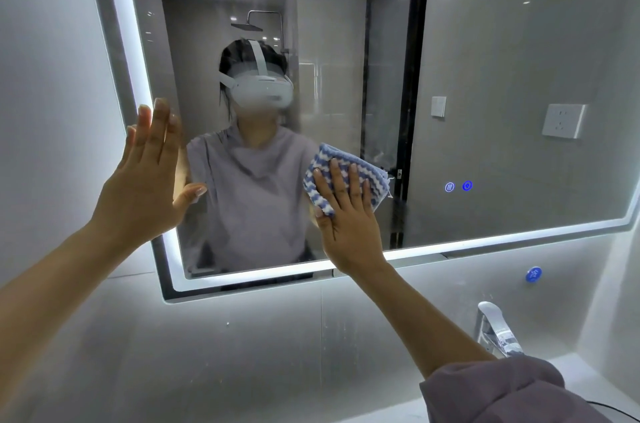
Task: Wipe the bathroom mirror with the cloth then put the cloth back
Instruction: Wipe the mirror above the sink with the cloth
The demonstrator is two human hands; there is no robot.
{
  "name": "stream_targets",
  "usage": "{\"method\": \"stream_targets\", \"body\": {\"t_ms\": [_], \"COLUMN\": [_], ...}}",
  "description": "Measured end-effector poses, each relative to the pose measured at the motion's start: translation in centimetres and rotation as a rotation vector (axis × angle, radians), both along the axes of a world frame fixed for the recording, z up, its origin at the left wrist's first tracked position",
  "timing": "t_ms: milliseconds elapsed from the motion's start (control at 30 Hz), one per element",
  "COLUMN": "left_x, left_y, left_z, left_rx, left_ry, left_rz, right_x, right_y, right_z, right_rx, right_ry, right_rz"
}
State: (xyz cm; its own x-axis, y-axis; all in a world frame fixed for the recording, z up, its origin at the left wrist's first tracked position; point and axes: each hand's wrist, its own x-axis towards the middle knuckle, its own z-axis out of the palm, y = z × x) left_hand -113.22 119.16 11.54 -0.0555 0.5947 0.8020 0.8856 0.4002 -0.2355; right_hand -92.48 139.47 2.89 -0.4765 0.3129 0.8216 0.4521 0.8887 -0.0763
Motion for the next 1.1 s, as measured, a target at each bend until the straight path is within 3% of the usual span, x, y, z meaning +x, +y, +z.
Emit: {"method": "stream_targets", "body": {"t_ms": [133,433,667,800,1000,1100], "left_x": [0.1,0.1,0.3,0.3,0.2,0.3], "left_y": [-0.1,-0.1,-0.1,0.0,0.0,-0.1], "left_z": [0.2,0.2,0.2,0.2,0.1,0.1], "left_rx": [0.001,0.002,0.011,0.007,-0.004,-0.009], "left_ry": [-0.005,0.007,0.011,0.003,-0.013,-0.015], "left_rz": [0.000,-0.008,-0.029,-0.026,-0.027,-0.020], "right_x": [0.4,4.4,2.7,1.8,1.1,0.7], "right_y": [1.0,6.2,6.1,4.9,2.4,1.7], "right_z": [0.3,4.3,4.1,2.0,-4.2,-5.7], "right_rx": [0.020,-0.146,-0.218,-0.186,-0.041,0.040], "right_ry": [0.026,0.319,0.469,0.429,0.138,0.083], "right_rz": [-0.005,-0.142,-0.189,-0.177,-0.041,-0.062]}}
